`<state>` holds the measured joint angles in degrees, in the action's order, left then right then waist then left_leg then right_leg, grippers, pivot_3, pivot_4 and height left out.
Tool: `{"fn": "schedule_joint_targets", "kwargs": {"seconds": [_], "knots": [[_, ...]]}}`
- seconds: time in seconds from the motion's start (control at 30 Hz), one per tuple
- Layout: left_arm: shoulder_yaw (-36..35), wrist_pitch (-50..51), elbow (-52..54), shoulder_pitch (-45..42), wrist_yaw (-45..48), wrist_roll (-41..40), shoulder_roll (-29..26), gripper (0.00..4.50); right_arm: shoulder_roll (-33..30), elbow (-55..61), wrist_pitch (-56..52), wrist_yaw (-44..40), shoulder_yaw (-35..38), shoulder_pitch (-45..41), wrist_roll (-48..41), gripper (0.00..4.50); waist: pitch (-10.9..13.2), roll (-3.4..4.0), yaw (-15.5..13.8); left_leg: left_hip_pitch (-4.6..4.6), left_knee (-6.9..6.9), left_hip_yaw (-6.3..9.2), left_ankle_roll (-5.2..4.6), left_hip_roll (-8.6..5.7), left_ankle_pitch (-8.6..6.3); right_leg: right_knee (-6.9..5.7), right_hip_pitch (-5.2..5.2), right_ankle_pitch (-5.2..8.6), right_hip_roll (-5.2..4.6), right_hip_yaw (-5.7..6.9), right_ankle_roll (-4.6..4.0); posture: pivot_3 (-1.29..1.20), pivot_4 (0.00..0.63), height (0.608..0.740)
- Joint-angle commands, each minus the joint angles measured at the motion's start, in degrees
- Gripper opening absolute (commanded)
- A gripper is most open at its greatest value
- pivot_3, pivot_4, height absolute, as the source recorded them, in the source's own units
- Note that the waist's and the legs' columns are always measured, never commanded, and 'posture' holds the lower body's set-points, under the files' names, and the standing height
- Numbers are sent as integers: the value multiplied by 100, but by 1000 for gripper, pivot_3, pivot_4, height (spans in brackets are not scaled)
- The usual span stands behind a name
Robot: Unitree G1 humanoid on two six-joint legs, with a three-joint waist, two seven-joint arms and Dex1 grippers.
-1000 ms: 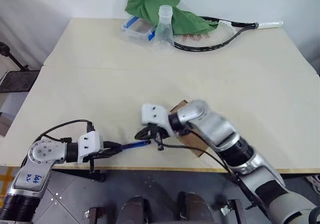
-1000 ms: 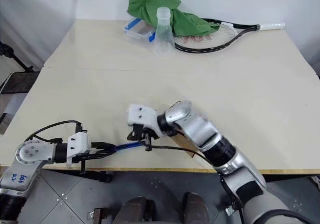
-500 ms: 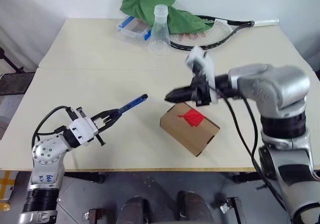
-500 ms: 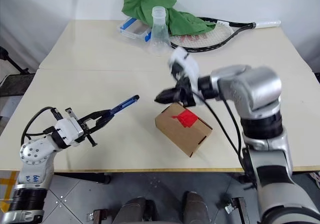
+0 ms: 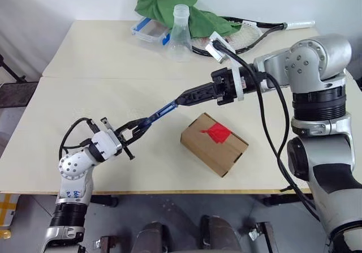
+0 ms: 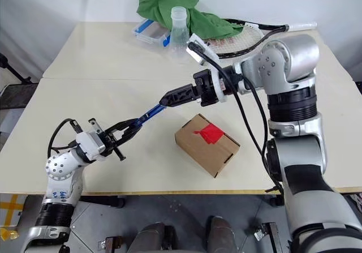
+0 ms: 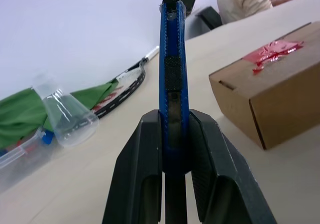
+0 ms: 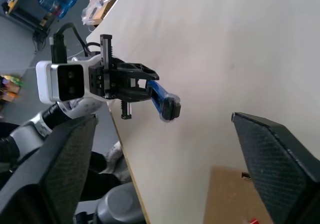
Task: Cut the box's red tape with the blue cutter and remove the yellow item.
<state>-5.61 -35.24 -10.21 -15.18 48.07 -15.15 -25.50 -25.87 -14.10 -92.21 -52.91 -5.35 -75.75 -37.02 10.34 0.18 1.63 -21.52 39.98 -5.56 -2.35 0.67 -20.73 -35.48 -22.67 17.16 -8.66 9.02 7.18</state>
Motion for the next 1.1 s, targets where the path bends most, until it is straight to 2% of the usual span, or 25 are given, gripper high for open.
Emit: {"fn": "schedule_joint_targets", "kwargs": {"seconds": [0.03, 0.27, 0.53, 0.63, 1.0, 1.1], "knots": [[46, -216, -29, -86, -57, 5, 54, 424, 206, -118, -9, 142, -76, -240, -62, 4464, 0, 0, 1, 0, 0, 0, 0, 0, 0, 0, 0, 0, 0, 0, 0, 0, 150, 740], [197, -253, -22, -134, -164, 57, 209, 424, 344, -360, 102, 119, -552, -229, -25, 4464, 0, 0, -11, -6, 4, 6, 0, -3, 0, 1, 0, 0, -1, 1, 1, 0, 150, 740], [307, -225, 64, -83, -214, 76, 240, 424, 505, -858, 211, 56, -661, -384, 16, 4464, 0, 0, 2, -8, 3, 6, 0, -1, 0, 3, 0, -1, 1, 6, 1, 0, 150, 740], [324, -218, 65, -82, -240, 66, 234, 424, 515, -938, 240, 11, -738, -424, 16, 3862, 0, 0, -4, -8, 3, 7, 0, -1, 0, 3, 0, -1, 1, 6, 1, 0, 150, 740], [265, -99, -67, -176, -454, 169, 201, 424, 505, -955, 267, -16, -762, -422, 2, 149, 0, 0, -5, -8, 3, 8, 0, -2, 0, 4, 0, -1, 1, 6, 2, 0, 150, 740], [277, 111, -79, -213, -544, 251, 175, 424, 517, -924, 240, 6, -669, -432, -21, 167, 0, 0, -3, -9, 3, 8, 0, -2, 0, 4, 0, -1, 1, 6, 2, 0, 150, 740]]}}
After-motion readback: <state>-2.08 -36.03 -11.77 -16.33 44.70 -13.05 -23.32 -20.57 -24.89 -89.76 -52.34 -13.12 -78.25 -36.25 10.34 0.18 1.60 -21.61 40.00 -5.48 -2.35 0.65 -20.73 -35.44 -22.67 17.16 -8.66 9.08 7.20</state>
